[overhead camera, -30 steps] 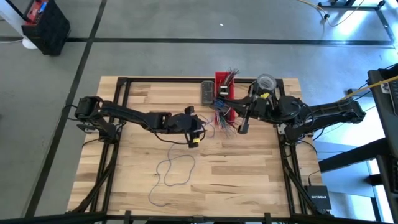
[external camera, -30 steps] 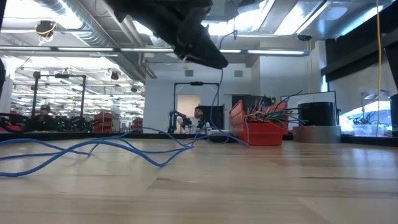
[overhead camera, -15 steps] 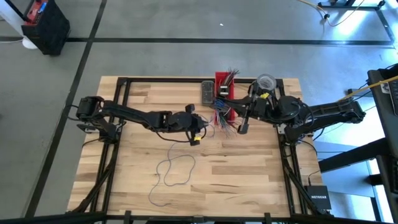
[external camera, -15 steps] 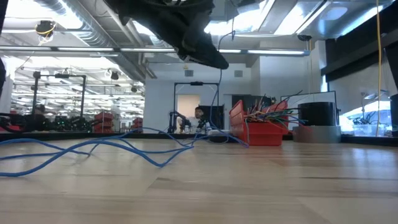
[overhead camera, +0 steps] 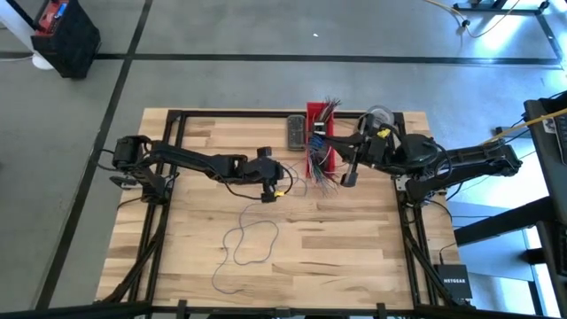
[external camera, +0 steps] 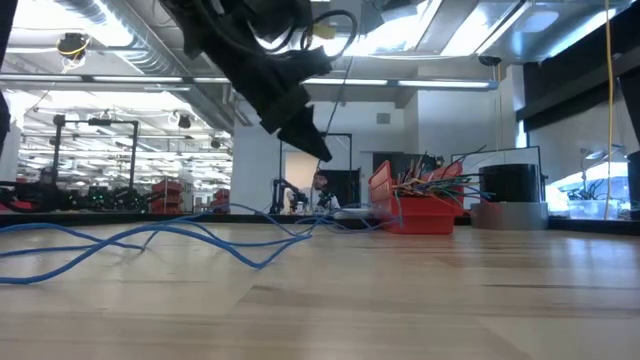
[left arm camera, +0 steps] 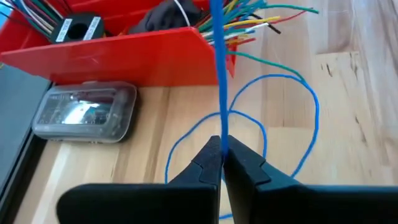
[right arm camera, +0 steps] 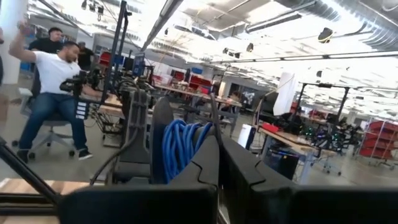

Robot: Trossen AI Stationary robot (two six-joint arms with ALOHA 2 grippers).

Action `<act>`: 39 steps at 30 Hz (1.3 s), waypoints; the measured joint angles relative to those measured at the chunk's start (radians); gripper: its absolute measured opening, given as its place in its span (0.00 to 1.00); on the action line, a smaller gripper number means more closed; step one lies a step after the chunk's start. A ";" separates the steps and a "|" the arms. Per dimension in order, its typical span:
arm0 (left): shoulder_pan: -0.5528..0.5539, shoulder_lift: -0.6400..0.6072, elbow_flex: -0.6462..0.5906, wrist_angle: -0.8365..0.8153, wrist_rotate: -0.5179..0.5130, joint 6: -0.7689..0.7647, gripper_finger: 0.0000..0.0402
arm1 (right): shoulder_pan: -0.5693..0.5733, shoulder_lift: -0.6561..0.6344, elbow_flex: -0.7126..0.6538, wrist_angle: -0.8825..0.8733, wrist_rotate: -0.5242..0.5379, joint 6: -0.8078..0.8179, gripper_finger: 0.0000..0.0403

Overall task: Coil cords
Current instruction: Coil the blue wire into the black spool

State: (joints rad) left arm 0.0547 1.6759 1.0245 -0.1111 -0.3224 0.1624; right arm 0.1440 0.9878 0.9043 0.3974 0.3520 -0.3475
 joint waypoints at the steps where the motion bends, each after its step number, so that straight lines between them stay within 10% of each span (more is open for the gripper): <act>1: 0.005 0.001 0.000 0.001 0.002 0.001 0.01 | 0.000 -0.001 0.000 -0.001 0.002 -0.002 0.02; 15: -0.051 0.006 -0.004 0.025 0.000 -0.019 0.16 | 0.000 -0.005 0.006 -0.067 -0.005 0.002 0.02; 26: -0.174 -0.154 0.130 -0.288 -0.092 -0.093 0.33 | 0.000 0.015 0.002 -0.186 0.003 0.008 0.02; 39: -0.190 -0.213 -0.085 0.310 -0.021 0.094 0.33 | 0.000 0.172 -0.237 0.407 -0.088 -0.016 0.02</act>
State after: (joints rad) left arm -0.1352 1.4626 0.9394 0.1991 -0.3431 0.2564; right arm 0.1440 1.1601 0.6676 0.8045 0.2641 -0.3638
